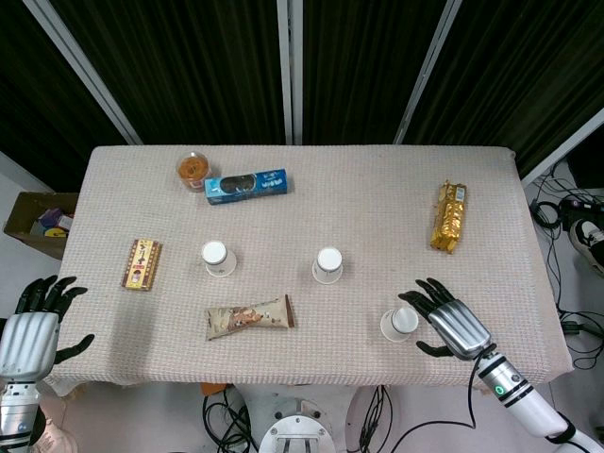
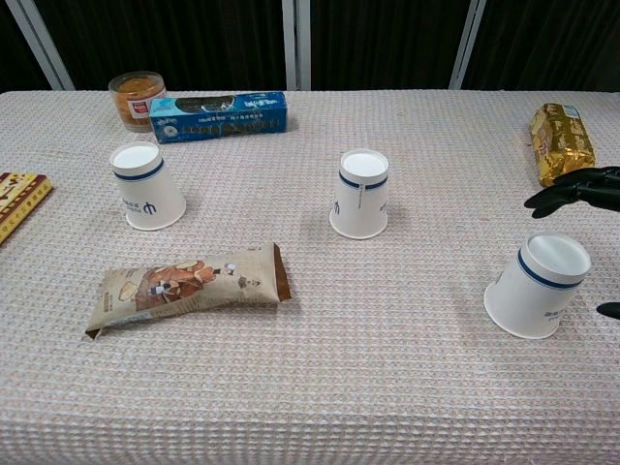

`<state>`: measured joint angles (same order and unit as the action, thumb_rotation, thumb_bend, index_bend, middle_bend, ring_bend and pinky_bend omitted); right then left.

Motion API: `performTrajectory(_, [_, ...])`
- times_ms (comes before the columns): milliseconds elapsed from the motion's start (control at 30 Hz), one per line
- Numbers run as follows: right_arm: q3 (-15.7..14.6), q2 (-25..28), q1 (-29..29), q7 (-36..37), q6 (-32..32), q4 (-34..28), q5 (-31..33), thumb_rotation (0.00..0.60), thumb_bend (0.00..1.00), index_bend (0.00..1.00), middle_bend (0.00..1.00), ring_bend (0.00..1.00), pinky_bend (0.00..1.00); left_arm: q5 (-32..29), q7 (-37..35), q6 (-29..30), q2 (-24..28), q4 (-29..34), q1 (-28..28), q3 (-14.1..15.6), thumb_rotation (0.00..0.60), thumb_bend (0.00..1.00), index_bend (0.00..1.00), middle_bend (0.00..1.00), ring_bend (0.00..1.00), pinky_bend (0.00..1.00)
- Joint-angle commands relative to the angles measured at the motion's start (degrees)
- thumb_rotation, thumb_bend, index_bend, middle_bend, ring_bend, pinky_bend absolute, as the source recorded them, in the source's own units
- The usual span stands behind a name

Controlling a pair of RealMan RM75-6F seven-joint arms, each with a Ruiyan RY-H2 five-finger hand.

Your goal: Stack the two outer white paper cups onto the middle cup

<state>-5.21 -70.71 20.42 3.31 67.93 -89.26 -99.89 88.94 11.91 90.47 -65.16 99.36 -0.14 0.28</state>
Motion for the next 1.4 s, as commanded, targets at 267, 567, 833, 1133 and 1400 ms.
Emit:
performTrajectory(267, [0.21, -1.00, 1.18, -2.55, -1.41, -0.18, 0.45, 0.600, 0.21, 0.16, 0.22, 0.00, 0.04, 0.20, -0.36, -0.51, -0.05, -0.05, 0.16, 0.40, 0.600, 0.12, 0.28, 0.18, 0.12, 0.12])
performTrajectory(567, [0.55, -3.63, 1.36, -3.25, 0.80, 1.73, -0.82, 0.600, 0.37, 0.43, 0.42, 0.15, 0.11, 0.99, -1.14, 0.18, 0.09, -0.53, 0.44, 0.39, 0.600, 0.12, 0.28, 0.18, 0.12, 0.12])
performTrajectory(833, [7.47, 3.90, 6.05, 2.13, 3.64, -6.00, -0.02, 0.600, 0.37, 0.47, 0.45, 0.17, 0.13, 1.16, -1.86, 0.07, 0.42, -0.84, 0.55, 0.48, 0.600, 0.12, 0.28, 0.18, 0.11, 0.12])
performTrajectory(1133, [17.51, 3.70, 18.27, -2.33, -11.37, -10.30, 12.79, 0.600, 0.37, 0.47, 0.45, 0.17, 0.13, 0.10, -3.07, -0.79, 0.10, -1.50, 0.63, 0.48, 0.600, 0.12, 0.28, 0.18, 0.12, 0.12])
performTrajectory(1400, [18.61, -1.29, 23.60, -7.86, -17.95, -7.62, 19.49, 0.600, 0.36, 0.47, 0.44, 0.17, 0.13, -0.82, -4.03, -1.36, 0.05, -2.32, 0.80, 0.49, 0.600, 0.12, 0.28, 0.18, 0.11, 0.12])
